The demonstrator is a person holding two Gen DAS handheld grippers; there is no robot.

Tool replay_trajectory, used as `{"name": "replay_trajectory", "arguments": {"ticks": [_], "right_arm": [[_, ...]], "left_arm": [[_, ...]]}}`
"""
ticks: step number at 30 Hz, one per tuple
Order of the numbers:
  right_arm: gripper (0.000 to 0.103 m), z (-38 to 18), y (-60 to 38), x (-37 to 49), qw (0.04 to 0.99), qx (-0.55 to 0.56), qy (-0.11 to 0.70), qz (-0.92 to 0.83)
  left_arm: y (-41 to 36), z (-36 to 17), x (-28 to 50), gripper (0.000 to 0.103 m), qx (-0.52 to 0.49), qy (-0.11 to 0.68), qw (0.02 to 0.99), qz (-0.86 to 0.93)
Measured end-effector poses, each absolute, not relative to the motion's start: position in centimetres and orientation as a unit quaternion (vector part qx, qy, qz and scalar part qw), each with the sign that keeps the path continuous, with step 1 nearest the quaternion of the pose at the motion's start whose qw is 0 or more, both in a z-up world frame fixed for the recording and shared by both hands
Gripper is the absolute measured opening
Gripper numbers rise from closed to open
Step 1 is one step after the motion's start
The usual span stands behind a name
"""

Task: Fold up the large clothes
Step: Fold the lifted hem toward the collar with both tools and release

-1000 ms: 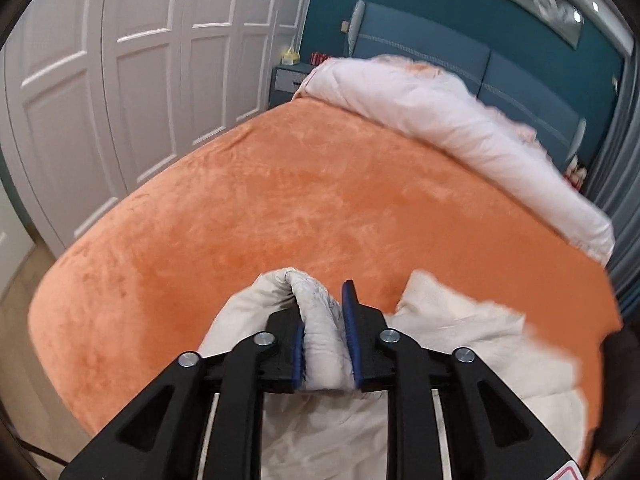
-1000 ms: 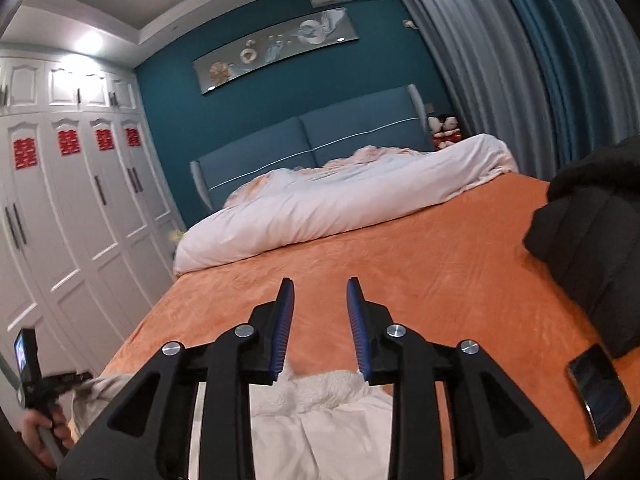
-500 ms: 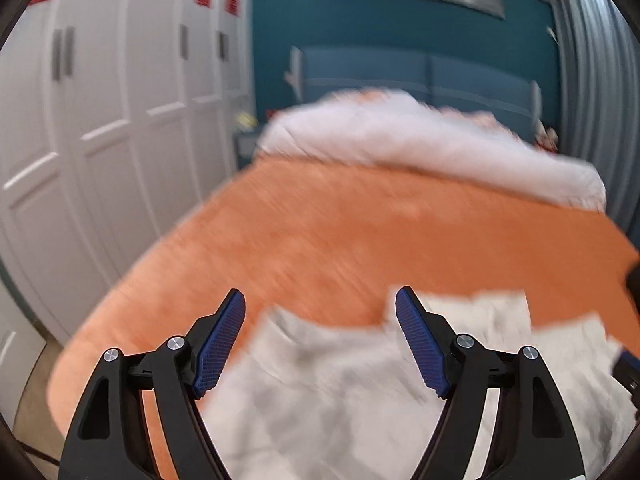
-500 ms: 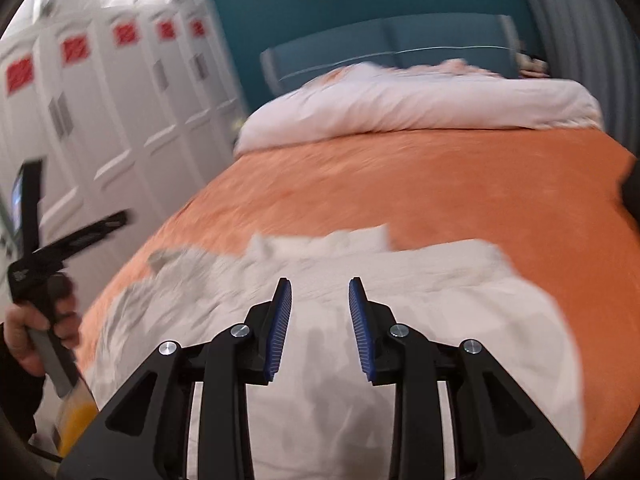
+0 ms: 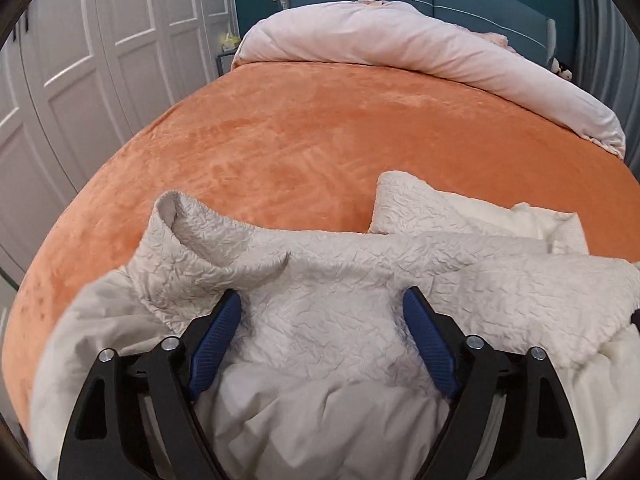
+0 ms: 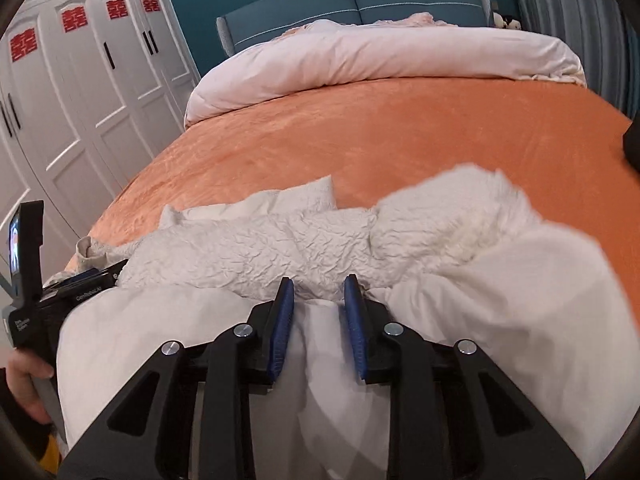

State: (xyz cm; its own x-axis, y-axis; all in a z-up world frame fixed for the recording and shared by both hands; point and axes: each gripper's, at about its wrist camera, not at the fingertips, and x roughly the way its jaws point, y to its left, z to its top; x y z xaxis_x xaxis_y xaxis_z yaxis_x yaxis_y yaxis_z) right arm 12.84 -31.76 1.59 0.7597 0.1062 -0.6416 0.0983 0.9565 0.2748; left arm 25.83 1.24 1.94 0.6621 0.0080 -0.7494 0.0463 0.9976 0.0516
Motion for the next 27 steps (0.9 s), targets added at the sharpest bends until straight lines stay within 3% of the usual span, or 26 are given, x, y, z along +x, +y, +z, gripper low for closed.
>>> {"name": "replay_trajectory", "arguments": {"ticks": [19, 27], "right_arm": [[0.025, -1.0, -30.8, 15.0, 0.926, 0.144, 0.35, -0.013], [0.029, 2.6, -30.3, 14.6, 0.919, 0.127, 0.373, -0.023]], "left_arm": [[1.0, -0.9, 27.9, 0.089, 0.013, 0.413, 0.91, 0.0], [3.7, 2.9, 26.8, 0.089, -0.016, 0.425, 0.905, -0.032]]}}
